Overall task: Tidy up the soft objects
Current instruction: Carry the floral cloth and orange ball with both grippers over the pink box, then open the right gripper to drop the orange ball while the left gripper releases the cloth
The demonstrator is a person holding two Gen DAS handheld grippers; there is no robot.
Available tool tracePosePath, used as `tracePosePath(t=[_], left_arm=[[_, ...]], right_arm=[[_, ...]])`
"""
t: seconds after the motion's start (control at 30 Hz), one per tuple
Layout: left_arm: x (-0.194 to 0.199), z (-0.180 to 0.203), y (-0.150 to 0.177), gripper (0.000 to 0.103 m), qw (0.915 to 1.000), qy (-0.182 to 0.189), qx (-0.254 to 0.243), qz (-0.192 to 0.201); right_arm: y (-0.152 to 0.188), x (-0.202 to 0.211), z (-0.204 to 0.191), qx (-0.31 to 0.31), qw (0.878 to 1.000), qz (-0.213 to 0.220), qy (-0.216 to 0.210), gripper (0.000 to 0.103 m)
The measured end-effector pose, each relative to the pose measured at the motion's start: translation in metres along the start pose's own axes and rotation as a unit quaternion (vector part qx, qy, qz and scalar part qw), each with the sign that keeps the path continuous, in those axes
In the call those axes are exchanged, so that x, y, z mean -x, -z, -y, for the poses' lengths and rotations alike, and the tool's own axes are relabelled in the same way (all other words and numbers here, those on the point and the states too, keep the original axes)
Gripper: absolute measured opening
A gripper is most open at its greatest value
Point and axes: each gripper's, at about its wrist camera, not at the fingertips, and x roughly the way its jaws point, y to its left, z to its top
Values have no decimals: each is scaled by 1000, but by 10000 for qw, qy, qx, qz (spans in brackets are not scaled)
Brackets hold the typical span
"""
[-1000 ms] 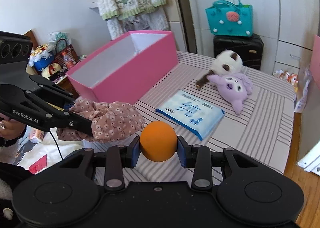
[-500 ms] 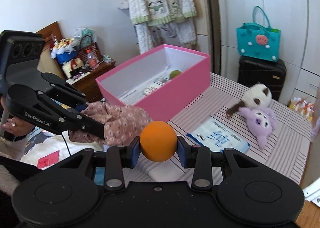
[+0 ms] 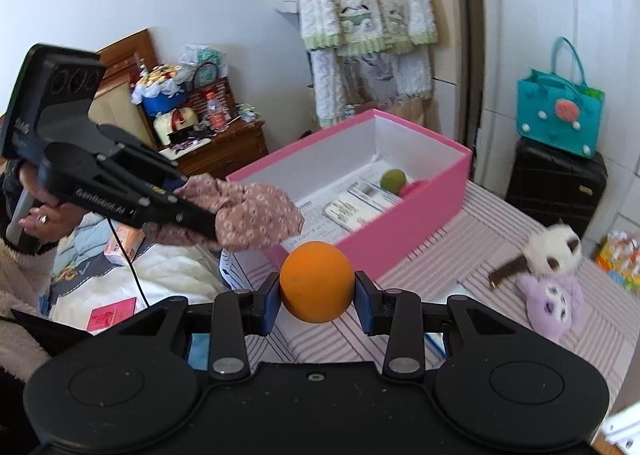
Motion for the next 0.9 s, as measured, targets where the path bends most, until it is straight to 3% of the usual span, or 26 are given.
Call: tracePosePath(t=[0.23,0.37,0.53,0.7,0.9], left_arm=[[-3,-33,-19,19,9960,-837,-170,249],[-24,-55,-30,19,9973,-716,-124,64],[-69,-74,-42,20,9966,-603,-174,-525],[-109,-86,-54,20,9901,-835,-365,-1069],[-122,-92,-50,22,9851,-841,-605,-1372]], right_arm=[[-34,-29,-7,445,9989,38,-166,43],[-56,-54,-7,834,9964,148,-85,43],[-81,-96,-3,1278,9917,113,87,43],[-97,-146,10,1433,9890,-367,83,43],[-102,-194,16,1716,9779,-1195,-34,43]])
